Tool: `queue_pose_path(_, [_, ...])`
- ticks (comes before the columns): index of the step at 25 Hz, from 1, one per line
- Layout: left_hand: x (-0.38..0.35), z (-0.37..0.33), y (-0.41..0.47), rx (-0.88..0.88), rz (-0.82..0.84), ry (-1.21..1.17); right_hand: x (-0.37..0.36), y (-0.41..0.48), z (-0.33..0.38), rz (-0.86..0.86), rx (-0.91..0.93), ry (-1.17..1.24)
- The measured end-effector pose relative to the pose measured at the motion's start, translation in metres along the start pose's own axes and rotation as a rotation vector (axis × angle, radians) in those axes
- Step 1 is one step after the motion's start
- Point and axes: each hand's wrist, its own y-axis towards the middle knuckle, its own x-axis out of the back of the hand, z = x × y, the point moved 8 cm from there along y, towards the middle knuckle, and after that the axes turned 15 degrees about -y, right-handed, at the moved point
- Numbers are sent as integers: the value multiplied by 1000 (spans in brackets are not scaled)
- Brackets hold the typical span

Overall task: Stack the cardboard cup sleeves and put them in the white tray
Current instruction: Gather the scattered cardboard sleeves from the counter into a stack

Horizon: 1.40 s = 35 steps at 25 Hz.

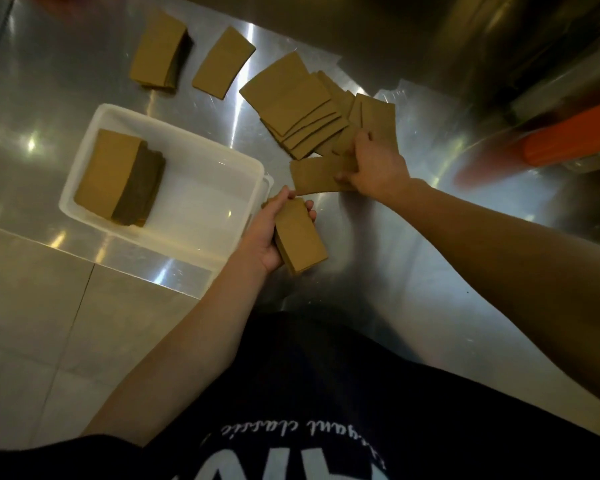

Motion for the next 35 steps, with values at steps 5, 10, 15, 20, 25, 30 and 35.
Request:
queue_pose_path(5, [-5,0,2,27,35,10,9,-16,-40,45,-59,602])
queue_pose_path(10, [-22,10,-1,91,133,74,50,-47,-55,-54,95,782])
queue_pose_path(15, [-35,20,2,141,139,129,72,-57,-49,-129,139,757])
queue_pose_path(20, [-35,16,3,123,128,212,80,-64,-47,-119,123,898])
queue_pose_path(25, [-47,27,-4,193,208,301,42,-75,4,-4,216,801])
queue_pose_path(30, [-48,29,-8,179,191,387,43,-71,4,-263,155,621])
queue_pose_path(35, [-53,22,-3,159,261,223,35,-90,-22,-338,-75,725])
